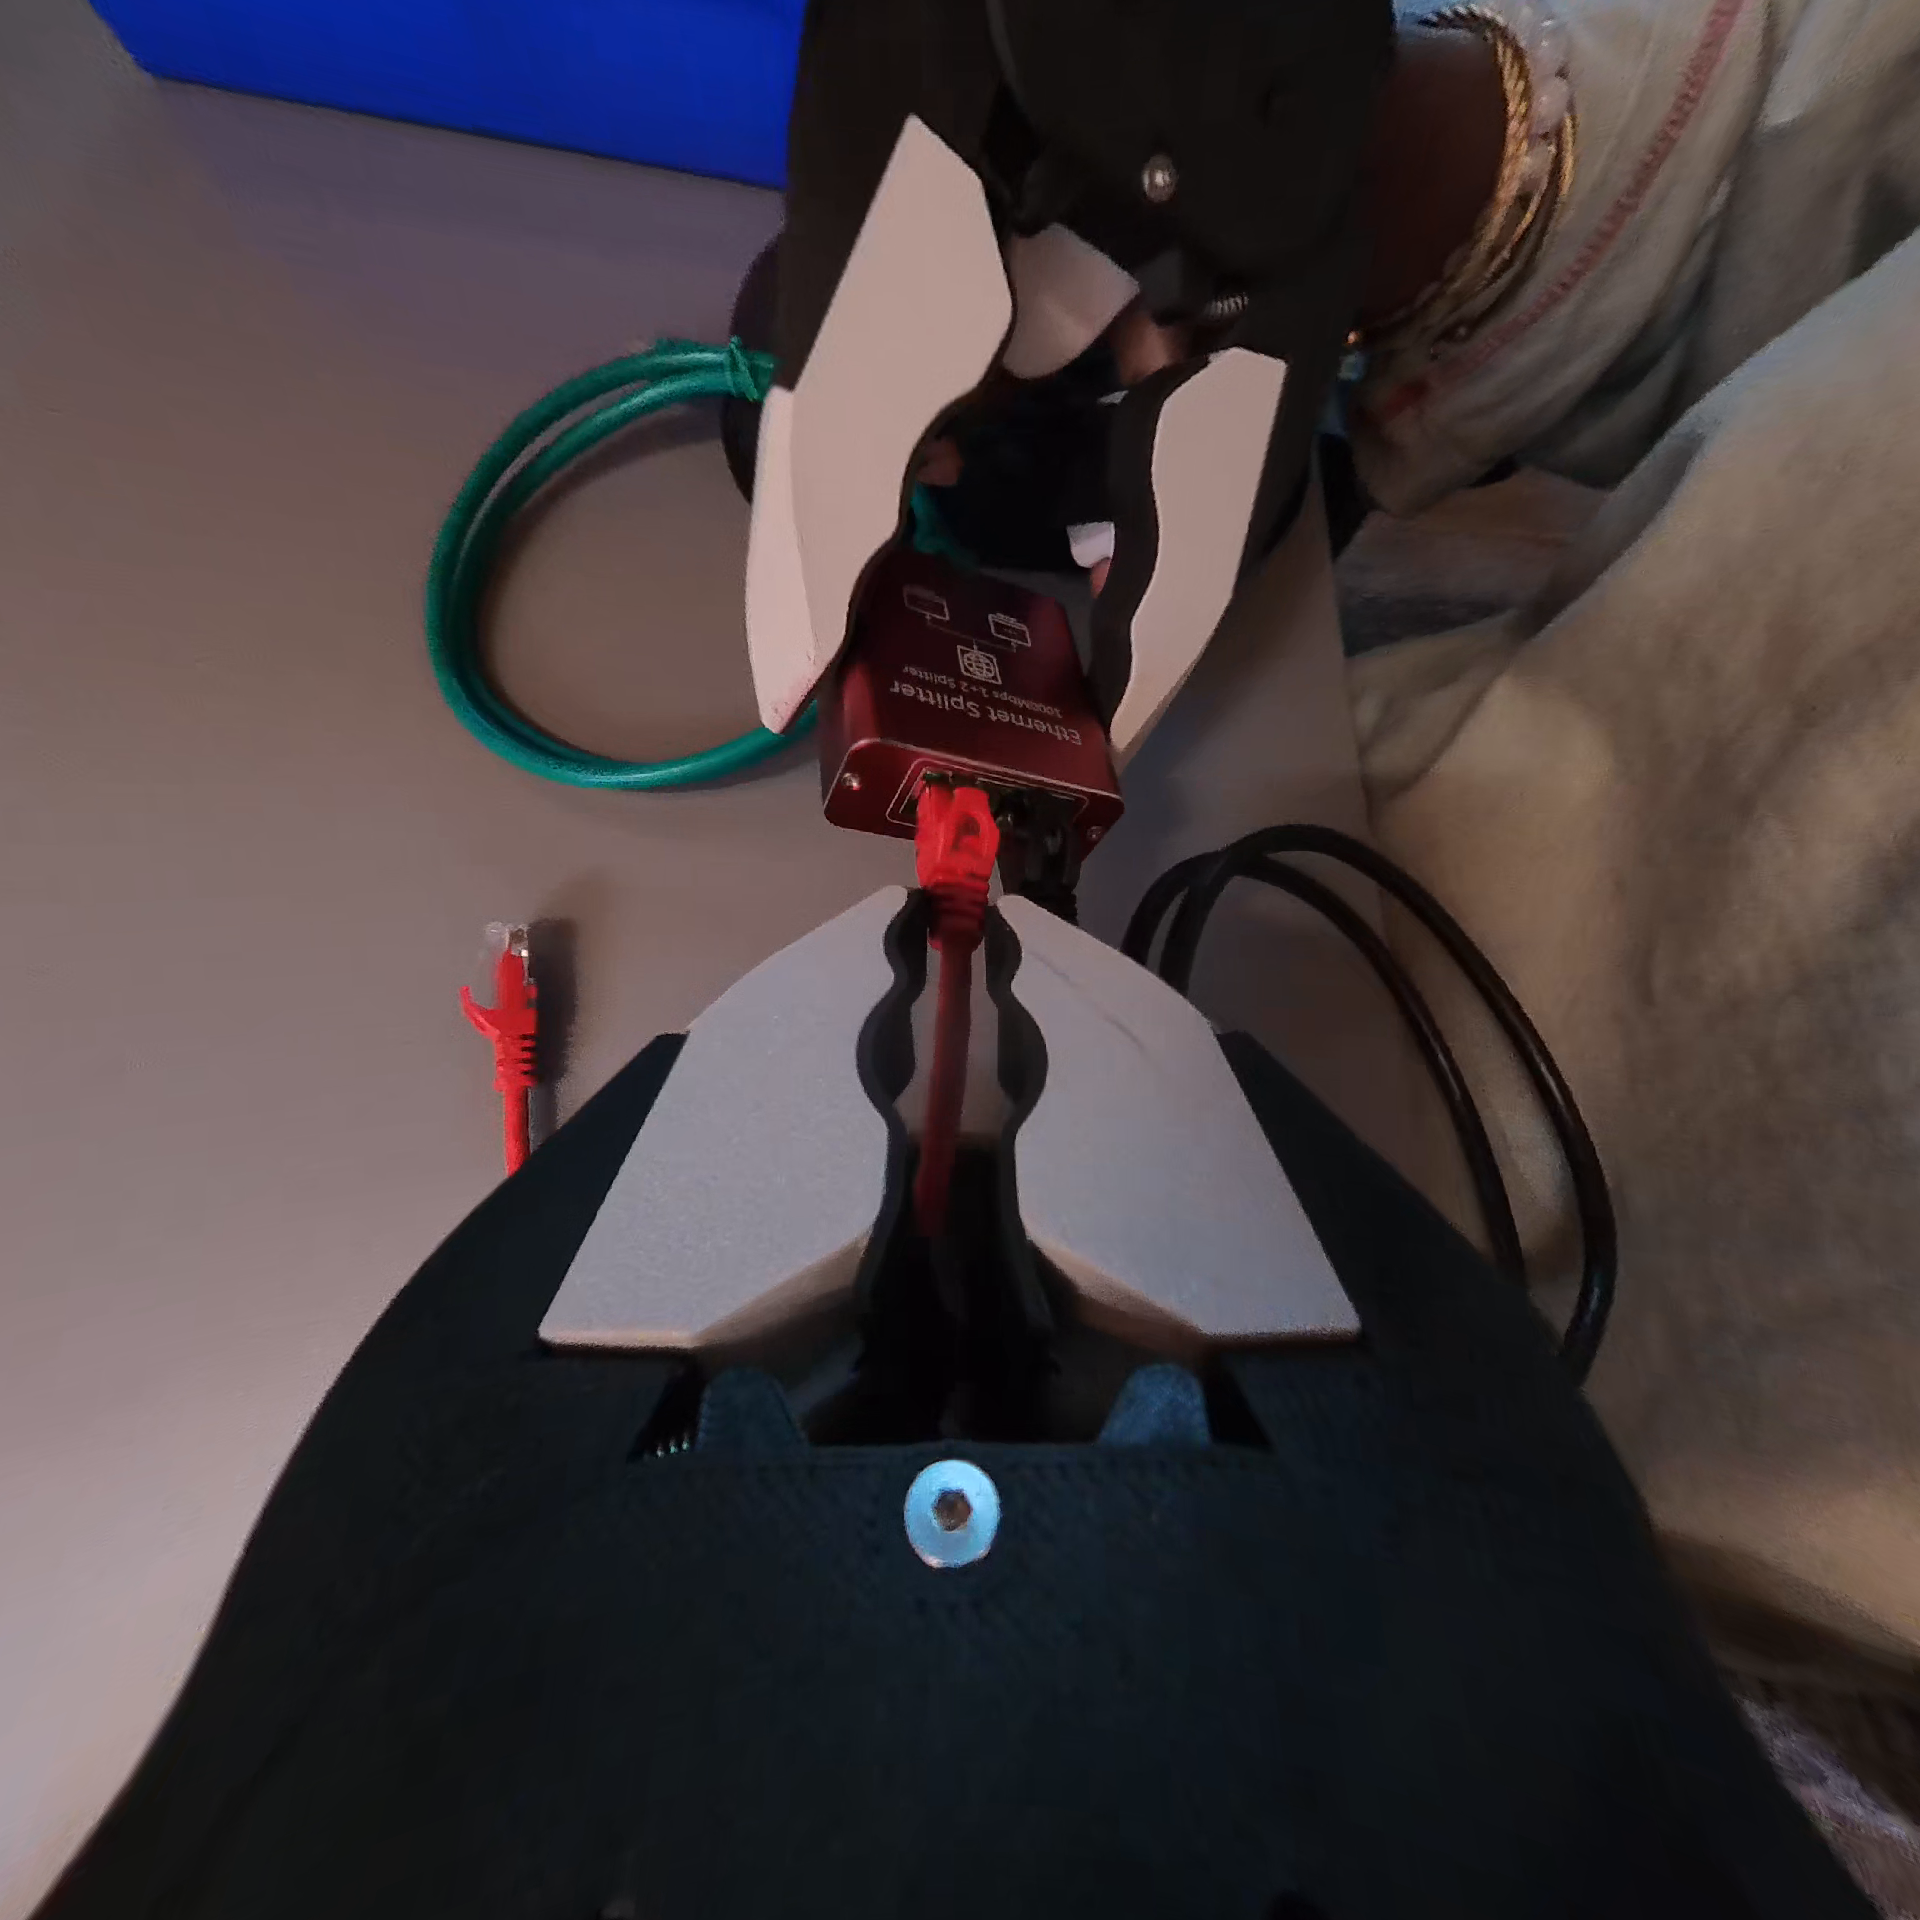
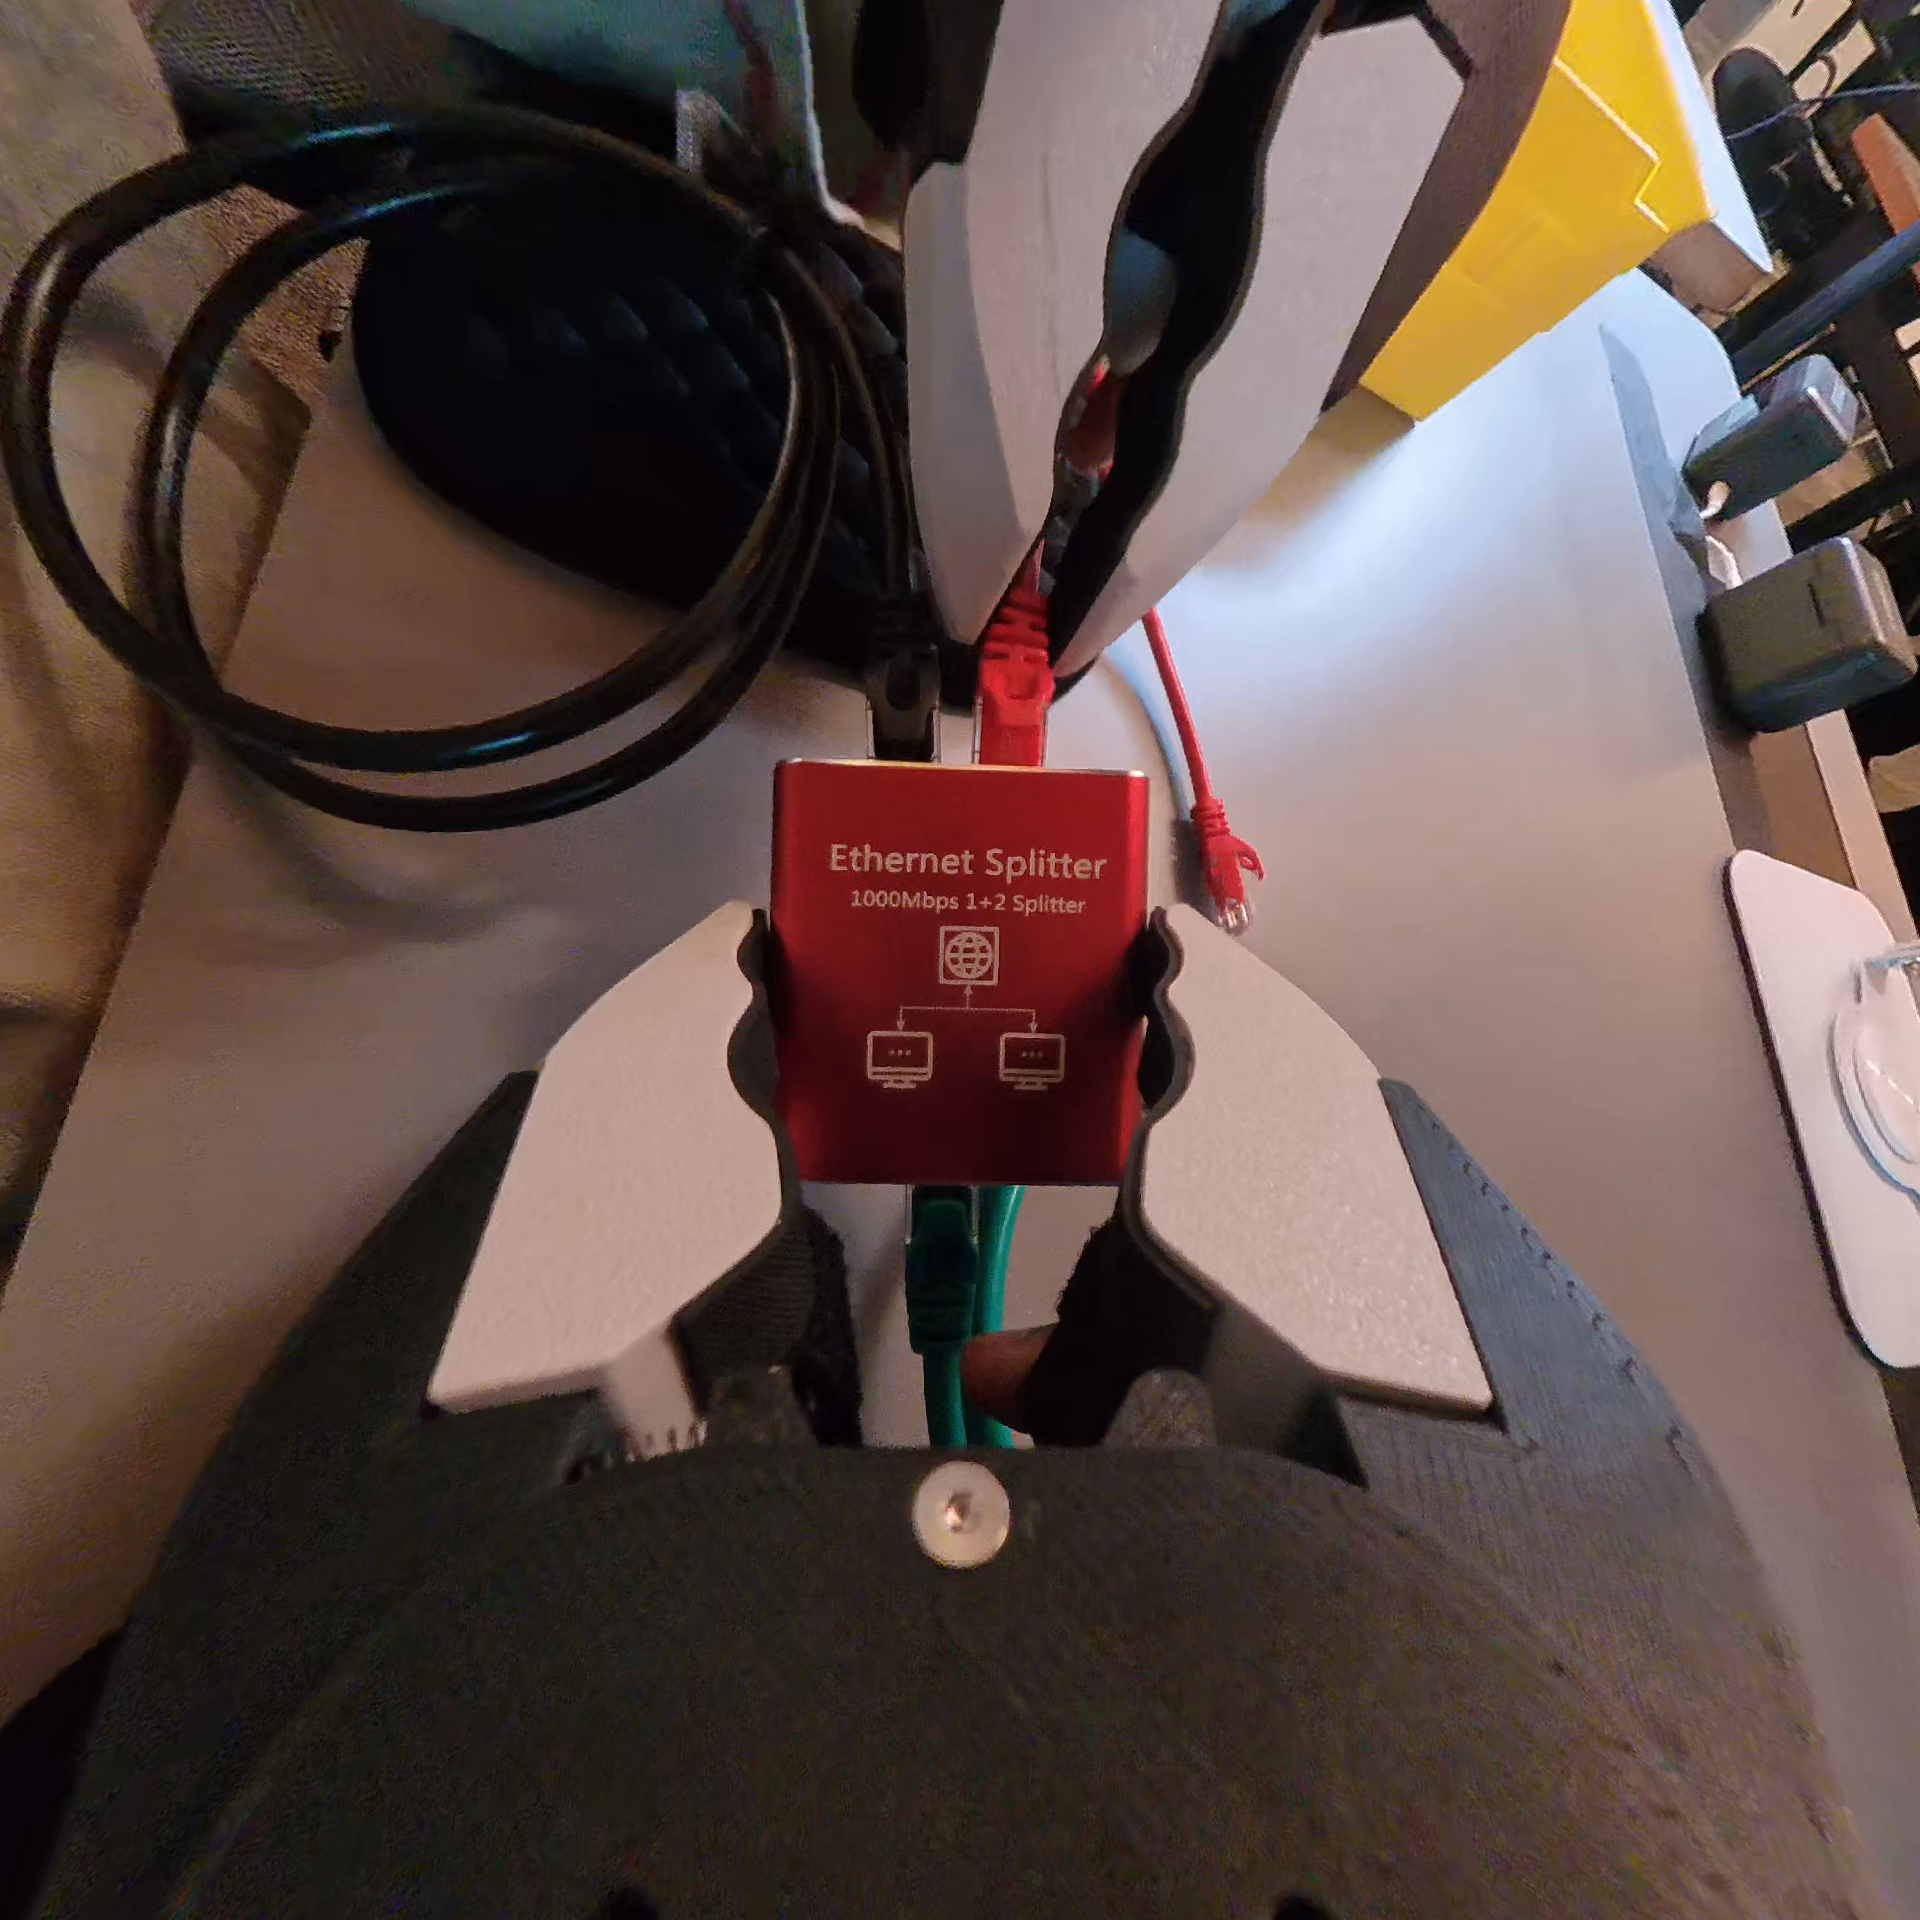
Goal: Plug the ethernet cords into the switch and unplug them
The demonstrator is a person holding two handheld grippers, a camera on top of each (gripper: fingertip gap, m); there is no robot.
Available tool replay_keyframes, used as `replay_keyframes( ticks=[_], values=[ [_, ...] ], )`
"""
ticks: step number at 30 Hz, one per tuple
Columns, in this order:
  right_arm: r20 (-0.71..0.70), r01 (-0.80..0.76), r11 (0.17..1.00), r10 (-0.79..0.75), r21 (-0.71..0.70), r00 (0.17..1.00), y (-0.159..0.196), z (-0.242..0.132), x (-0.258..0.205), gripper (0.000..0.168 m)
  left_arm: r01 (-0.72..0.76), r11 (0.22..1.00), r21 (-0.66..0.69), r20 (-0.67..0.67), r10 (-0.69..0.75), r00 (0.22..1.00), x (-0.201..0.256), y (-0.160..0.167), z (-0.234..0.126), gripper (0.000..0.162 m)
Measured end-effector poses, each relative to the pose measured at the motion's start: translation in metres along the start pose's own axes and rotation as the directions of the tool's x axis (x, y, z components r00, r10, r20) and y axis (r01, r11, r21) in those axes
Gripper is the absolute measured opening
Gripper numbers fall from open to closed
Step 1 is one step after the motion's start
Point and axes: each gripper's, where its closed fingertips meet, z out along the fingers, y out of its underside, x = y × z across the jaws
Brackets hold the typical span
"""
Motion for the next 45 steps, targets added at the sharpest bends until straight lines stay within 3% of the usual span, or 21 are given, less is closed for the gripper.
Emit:
replay_keyframes(
  ticks=[8, 13, 21, 32, 34, 38, 42, 45],
  values=[
    [0.024, -0.008, 1.000, 0.008, 0.014, 1.000, -0.001, 0.001, -0.004, 0.069, -0.089, 0.989, -0.116, -0.010, 0.088, 0.996, 0.000, 0.011, -0.007, 0.008],
    [0.022, -0.032, 0.999, 0.031, 0.041, 0.999, -0.002, -0.001, -0.002, 0.069, -0.115, 0.988, -0.105, 0.020, 0.118, 0.993, -0.002, 0.012, -0.005, 0.004],
    [0.012, -0.085, 0.996, 0.085, 0.031, 0.996, -0.003, 0.000, -0.004, 0.068, -0.043, 0.981, -0.189, 0.044, 0.052, 0.998, -0.003, 0.021, 0.002, 0.003],
    [-0.020, -0.032, 0.999, 0.032, -0.009, 0.999, 0.000, 0.001, 0.002, 0.068, -0.060, 0.981, -0.183, 0.057, 0.071, 0.996, -0.012, 0.021, 0.005, 0.004],
    [-0.058, -0.008, 1.000, 0.008, -0.010, 0.998, -0.003, -0.002, 0.010, 0.068, -0.049, 0.991, -0.123, 0.101, 0.062, 0.993, -0.015, 0.011, -0.004, 0.005],
    [-0.142, -0.001, 0.999, 0.006, 0.037, 0.990, -0.013, -0.016, 0.025, 0.069, -0.060, 0.983, 0.174, 0.327, 0.000, 0.945, -0.032, -0.026, -0.059, 0.033],
    [-0.198, -0.018, 0.997, 0.033, 0.076, 0.980, -0.015, -0.030, 0.036, 0.069, -0.221, 0.827, 0.517, 0.595, -0.161, 0.788, -0.041, -0.051, -0.146, 0.040],
    [-0.249, -0.045, 0.990, 0.078, 0.135, 0.965, -0.022, -0.042, 0.048, 0.069, -0.302, 0.735, 0.607, 0.682, -0.287, 0.672, -0.039, -0.044, -0.190, 0.038]
  ],
)
